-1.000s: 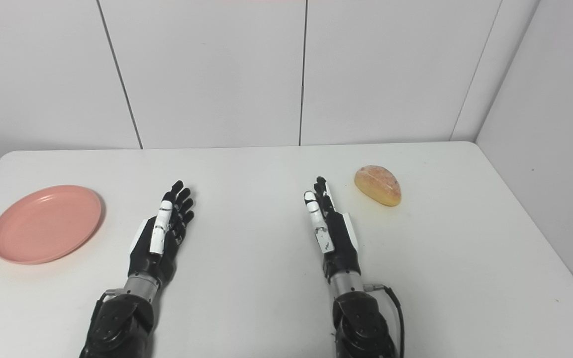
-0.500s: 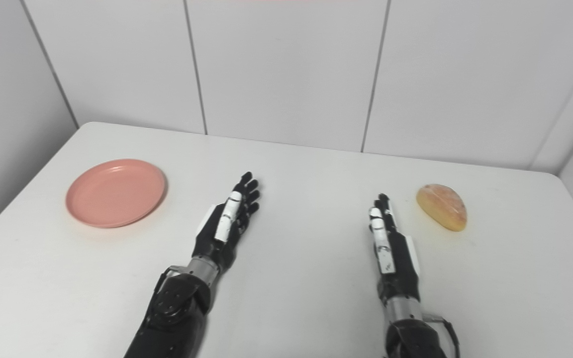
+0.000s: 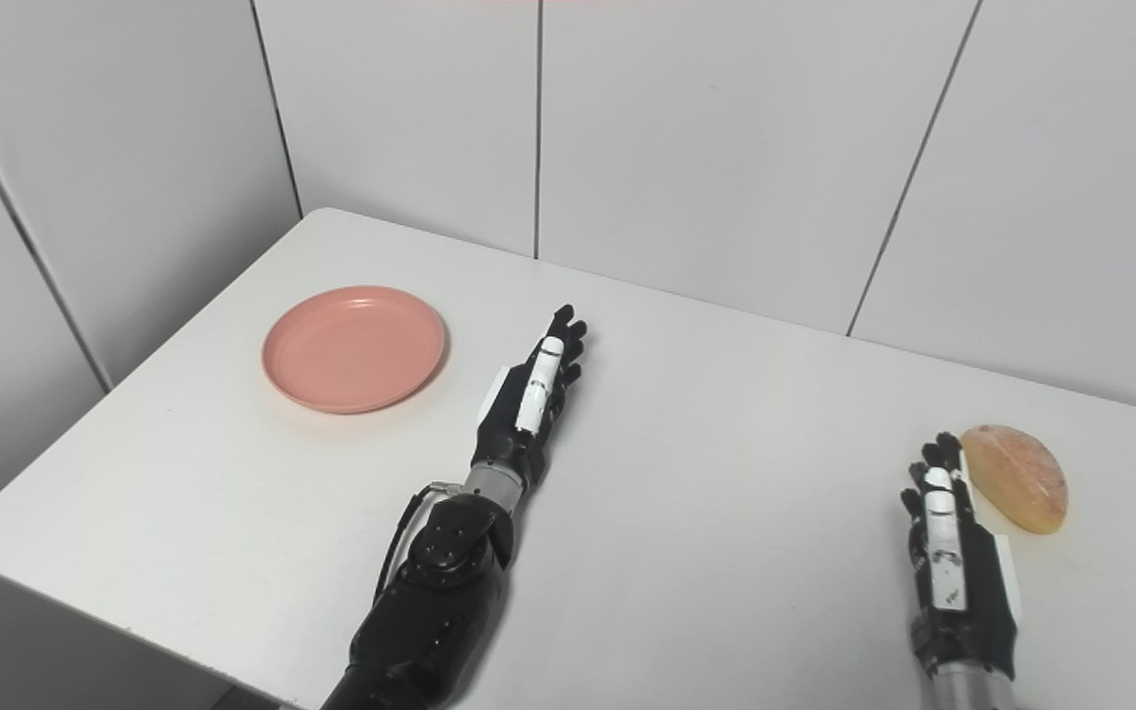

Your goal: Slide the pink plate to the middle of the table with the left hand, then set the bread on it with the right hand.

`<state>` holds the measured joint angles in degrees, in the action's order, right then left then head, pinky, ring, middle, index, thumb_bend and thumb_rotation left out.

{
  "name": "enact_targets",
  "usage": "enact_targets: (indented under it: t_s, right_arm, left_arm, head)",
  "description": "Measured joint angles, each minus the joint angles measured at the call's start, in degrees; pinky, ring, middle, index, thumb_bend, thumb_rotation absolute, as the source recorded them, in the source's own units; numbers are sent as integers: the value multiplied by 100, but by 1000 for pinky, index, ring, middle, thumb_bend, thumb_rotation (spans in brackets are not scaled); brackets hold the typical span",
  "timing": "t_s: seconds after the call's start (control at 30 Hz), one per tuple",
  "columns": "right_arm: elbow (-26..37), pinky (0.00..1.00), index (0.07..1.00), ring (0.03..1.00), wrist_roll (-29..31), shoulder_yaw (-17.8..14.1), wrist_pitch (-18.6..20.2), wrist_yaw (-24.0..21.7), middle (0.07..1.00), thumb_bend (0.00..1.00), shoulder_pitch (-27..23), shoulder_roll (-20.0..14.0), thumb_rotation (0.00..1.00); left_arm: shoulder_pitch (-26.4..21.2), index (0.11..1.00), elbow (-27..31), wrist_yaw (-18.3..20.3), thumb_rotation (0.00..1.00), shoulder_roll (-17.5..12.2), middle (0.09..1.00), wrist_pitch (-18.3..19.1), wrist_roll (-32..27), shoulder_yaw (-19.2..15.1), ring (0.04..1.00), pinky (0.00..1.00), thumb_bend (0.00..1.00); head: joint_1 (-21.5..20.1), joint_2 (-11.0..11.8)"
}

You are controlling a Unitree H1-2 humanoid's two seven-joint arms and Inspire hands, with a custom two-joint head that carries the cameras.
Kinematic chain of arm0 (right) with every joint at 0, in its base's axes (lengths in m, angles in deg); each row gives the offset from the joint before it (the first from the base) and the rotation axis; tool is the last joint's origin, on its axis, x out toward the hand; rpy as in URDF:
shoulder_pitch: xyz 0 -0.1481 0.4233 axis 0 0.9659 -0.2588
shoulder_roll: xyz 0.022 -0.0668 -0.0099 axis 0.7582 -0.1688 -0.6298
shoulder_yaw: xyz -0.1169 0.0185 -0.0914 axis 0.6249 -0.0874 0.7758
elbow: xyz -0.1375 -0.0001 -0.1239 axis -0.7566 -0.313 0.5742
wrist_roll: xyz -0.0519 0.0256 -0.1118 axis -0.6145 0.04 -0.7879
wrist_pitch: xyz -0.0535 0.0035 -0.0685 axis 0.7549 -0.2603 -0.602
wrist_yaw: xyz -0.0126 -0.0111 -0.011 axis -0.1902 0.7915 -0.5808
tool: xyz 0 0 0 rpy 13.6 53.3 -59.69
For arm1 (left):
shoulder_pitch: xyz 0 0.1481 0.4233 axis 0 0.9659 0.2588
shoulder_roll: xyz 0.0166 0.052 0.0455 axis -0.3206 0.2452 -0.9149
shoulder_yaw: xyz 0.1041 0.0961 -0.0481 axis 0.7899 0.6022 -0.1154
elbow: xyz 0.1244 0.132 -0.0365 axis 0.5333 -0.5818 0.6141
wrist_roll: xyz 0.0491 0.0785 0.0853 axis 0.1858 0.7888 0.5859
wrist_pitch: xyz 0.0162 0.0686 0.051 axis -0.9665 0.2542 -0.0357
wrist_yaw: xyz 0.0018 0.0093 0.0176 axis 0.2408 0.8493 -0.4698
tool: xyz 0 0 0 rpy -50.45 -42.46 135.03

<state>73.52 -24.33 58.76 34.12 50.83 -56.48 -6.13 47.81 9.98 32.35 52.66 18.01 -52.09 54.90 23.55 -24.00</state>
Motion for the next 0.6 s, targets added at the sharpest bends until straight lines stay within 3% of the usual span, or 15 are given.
enact_targets:
  t_s: [0.17, 0.33, 0.6]
  right_arm:
    - [18, 1000, 1000, 1000, 2, 0, 1, -23, 1000, 556, 6, -3, 928]
    - [89, 1000, 1000, 1000, 0, -8, 8, -13, 1000, 558, 52, 1, 920]
    - [234, 1000, 1000, 1000, -27, 3, 23, 17, 1000, 551, 145, 35, 924]
  left_arm:
    - [-151, 894, 0, -82, 1000, -184, 911, -54, -95, -192, 952, 988, 521]
    - [-265, 858, -64, -101, 1000, -441, 869, -415, -99, -389, 888, 908, 539]
    - [-313, 817, 52, -117, 1000, -786, 832, -401, -256, -742, 850, 837, 514]
  head:
    - [62, 0]
    - [36, -9]
    - [-26, 17]
